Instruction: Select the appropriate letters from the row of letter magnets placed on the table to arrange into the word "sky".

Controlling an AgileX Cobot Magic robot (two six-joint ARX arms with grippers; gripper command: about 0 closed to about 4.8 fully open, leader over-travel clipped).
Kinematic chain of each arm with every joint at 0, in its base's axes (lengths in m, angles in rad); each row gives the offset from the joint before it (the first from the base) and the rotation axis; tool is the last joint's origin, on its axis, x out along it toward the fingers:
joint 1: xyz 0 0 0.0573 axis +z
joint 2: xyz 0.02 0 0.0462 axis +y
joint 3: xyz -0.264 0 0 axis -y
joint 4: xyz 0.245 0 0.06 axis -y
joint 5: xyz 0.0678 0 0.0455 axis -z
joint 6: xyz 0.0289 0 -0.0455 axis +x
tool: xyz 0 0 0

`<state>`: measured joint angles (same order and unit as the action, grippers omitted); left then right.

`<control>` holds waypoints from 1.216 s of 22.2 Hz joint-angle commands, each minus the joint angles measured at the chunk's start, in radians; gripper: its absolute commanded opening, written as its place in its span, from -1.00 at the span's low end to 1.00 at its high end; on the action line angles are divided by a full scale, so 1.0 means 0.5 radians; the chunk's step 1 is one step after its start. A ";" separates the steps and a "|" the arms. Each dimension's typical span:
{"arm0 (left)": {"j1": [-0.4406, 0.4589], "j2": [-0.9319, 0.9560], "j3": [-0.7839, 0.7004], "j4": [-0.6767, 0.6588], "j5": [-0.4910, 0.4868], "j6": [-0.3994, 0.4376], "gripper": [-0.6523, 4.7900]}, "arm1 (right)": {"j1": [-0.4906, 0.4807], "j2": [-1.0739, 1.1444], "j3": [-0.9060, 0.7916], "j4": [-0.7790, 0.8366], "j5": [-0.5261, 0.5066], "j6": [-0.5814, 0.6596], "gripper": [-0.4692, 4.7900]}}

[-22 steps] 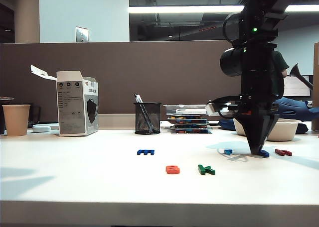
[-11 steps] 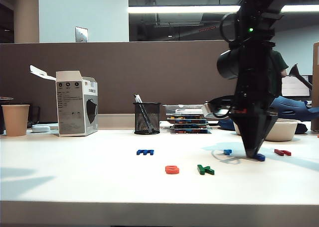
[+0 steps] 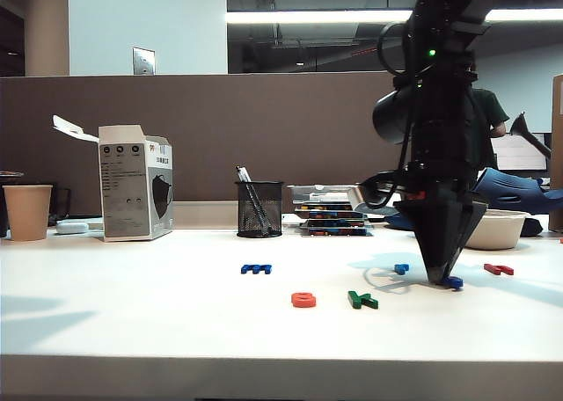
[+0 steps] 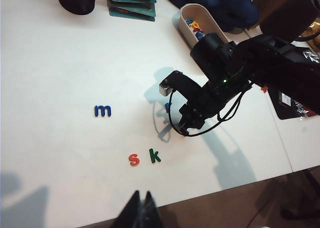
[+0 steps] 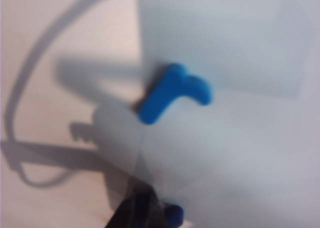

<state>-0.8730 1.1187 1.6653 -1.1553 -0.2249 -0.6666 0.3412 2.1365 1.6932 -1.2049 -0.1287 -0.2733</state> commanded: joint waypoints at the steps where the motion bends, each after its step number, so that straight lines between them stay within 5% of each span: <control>1: 0.003 -0.004 0.003 0.018 -0.006 0.008 -0.78 | 0.035 0.008 -0.007 -0.005 -0.013 0.041 -0.85; 27: 0.003 -0.004 0.003 0.019 -0.006 0.008 -0.78 | 0.229 -0.153 -0.246 0.096 -0.062 0.320 -0.85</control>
<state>-0.8730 1.1187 1.6653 -1.1553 -0.2249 -0.6670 0.4526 2.0674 1.5749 -1.1744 -0.1604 -0.1287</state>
